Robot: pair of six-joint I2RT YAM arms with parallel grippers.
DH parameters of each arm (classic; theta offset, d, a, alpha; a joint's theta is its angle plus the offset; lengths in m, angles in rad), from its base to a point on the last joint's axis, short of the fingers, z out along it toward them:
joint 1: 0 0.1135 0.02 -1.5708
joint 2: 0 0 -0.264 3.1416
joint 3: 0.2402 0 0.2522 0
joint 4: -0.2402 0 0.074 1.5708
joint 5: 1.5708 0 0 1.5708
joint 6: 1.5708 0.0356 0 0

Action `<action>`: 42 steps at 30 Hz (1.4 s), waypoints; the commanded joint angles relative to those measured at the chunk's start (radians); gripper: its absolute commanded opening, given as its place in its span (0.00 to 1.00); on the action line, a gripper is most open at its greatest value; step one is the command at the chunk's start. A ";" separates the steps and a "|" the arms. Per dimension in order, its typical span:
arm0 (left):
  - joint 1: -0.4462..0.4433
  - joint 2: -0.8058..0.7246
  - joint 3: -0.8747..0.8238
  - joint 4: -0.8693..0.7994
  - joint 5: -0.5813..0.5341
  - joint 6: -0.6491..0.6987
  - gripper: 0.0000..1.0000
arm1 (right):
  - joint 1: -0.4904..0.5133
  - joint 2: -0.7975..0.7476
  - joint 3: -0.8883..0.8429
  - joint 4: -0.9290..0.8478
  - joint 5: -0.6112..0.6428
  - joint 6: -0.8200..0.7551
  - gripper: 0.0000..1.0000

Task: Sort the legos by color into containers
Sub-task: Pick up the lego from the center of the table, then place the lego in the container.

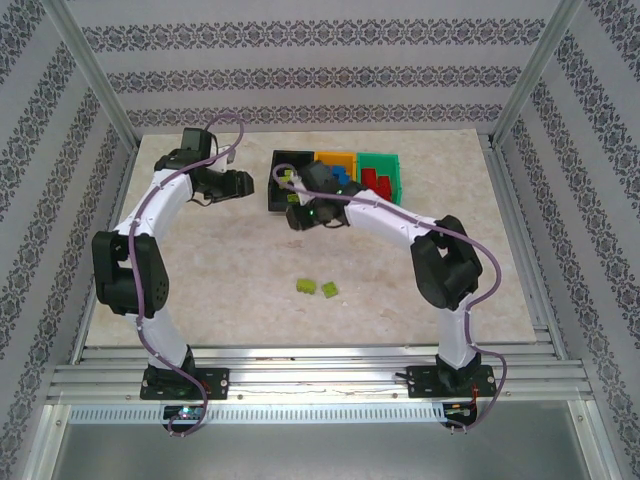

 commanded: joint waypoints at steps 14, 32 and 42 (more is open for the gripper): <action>0.046 -0.076 -0.043 0.086 0.062 -0.037 0.56 | -0.113 0.304 0.544 -0.059 0.068 -0.064 0.33; 0.049 -0.079 -0.039 0.084 0.067 -0.031 0.56 | -0.163 0.391 0.658 -0.057 0.054 -0.055 0.51; 0.051 -0.077 -0.042 0.087 0.078 -0.035 0.56 | -0.115 0.089 0.197 0.073 0.014 -0.076 0.52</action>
